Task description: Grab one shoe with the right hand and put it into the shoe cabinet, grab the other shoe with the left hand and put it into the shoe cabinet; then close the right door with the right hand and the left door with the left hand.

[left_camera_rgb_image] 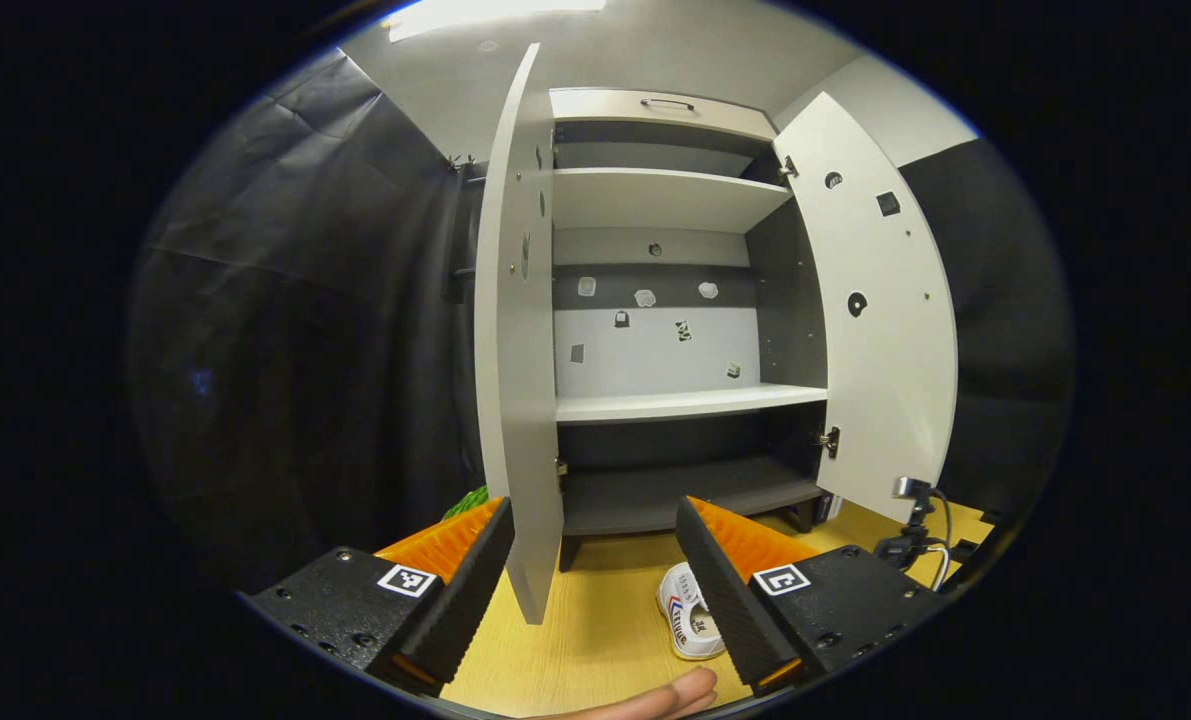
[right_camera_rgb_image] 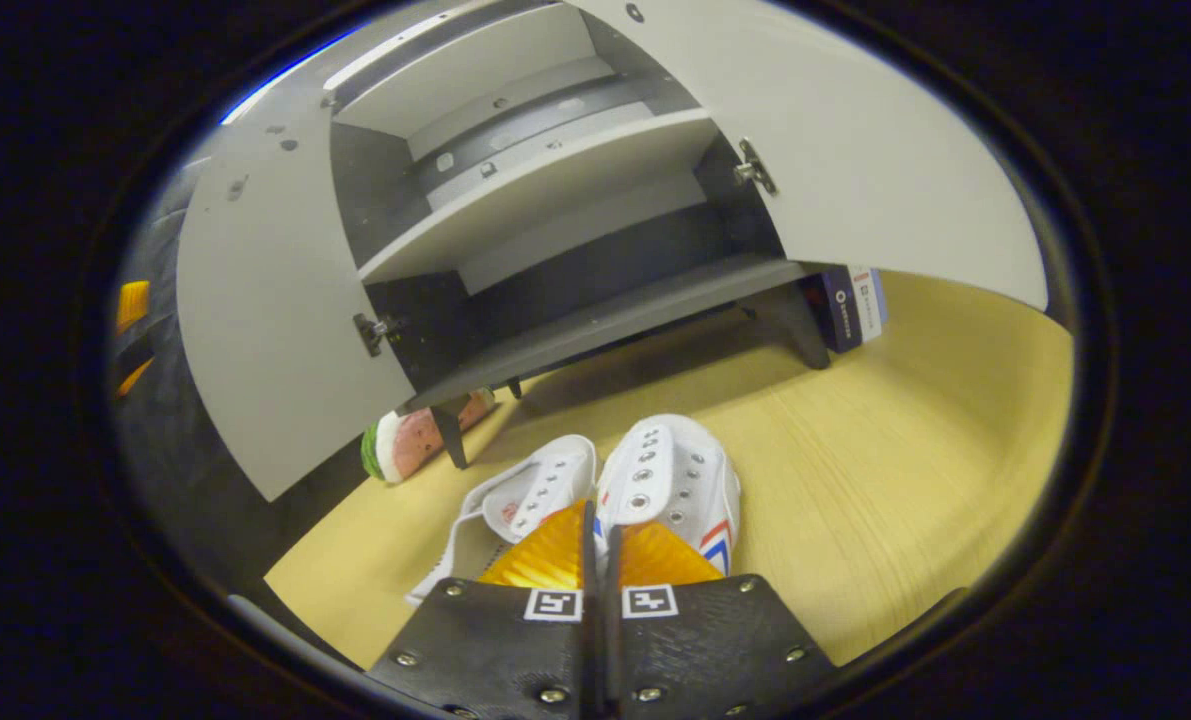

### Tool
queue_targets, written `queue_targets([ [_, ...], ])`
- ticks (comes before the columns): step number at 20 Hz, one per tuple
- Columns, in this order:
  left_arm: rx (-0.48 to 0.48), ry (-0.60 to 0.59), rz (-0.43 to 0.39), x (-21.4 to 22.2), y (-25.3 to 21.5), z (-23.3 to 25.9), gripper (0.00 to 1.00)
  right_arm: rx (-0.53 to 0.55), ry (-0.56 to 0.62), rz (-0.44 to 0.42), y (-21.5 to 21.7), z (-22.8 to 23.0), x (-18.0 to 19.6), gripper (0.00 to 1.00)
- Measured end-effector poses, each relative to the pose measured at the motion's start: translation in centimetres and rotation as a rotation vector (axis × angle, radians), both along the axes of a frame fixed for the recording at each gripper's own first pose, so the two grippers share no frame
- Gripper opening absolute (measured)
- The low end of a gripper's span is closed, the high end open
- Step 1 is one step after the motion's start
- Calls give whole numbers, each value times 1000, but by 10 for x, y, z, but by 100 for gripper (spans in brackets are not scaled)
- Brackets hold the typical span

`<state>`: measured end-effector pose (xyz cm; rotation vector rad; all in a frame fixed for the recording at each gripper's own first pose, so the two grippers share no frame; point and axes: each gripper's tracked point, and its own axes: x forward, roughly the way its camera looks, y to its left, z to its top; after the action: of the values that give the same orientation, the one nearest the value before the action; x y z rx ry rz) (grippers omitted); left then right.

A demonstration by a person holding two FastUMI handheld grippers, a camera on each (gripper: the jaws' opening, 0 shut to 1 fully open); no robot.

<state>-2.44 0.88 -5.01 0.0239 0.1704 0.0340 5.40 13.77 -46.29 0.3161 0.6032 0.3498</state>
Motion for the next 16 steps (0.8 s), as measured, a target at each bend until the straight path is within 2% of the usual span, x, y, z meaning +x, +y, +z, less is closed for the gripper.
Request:
queue_targets([
  [3,-15,-16,-6,4,-5,1,99,22,-65,28,3,42,-1,0],
  [4,-17,-19,-12,4,-5,1,99,22,-93,30,2,58,2,5],
  [5,-18,-18,-23,4,-7,1,99,20,-116,31,1,73,5,0],
  [8,-24,-34,-44,7,-10,3,99,21,-193,34,1,124,16,0],
  [12,-21,-56,-64,13,-15,6,99,32,-280,46,10,186,49,0],
  [16,-13,-67,-66,19,-16,9,99,-24,-377,58,16,249,94,0],
])
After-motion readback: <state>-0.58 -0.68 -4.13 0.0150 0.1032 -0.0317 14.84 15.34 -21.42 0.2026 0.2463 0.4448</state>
